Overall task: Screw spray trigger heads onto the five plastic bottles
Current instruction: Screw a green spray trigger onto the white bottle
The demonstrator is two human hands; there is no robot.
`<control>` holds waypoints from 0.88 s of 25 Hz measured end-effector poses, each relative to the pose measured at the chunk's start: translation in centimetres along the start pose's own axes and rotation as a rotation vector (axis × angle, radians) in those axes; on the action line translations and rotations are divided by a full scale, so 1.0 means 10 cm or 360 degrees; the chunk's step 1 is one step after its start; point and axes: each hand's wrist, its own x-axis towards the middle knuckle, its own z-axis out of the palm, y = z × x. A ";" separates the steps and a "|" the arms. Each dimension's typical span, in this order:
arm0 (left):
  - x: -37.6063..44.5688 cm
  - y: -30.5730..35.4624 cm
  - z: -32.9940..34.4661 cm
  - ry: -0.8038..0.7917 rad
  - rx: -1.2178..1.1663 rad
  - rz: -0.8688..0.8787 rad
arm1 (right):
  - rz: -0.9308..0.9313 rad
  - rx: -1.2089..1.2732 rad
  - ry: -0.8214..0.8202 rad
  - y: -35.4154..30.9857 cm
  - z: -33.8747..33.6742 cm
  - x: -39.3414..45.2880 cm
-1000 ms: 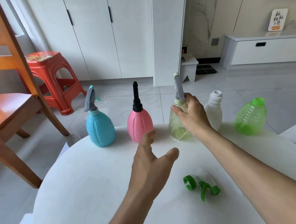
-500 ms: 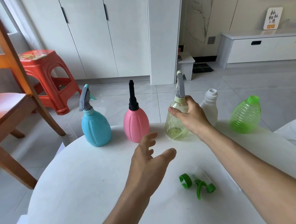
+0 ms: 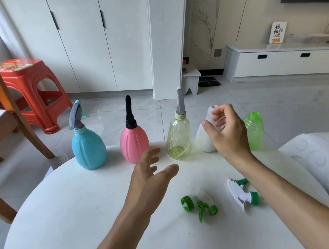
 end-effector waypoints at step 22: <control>-0.34 -0.05 0.03 -0.0235 0.0940 0.0841 | 0.0548 0.1045 -0.0624 -0.78 -0.68 -0.70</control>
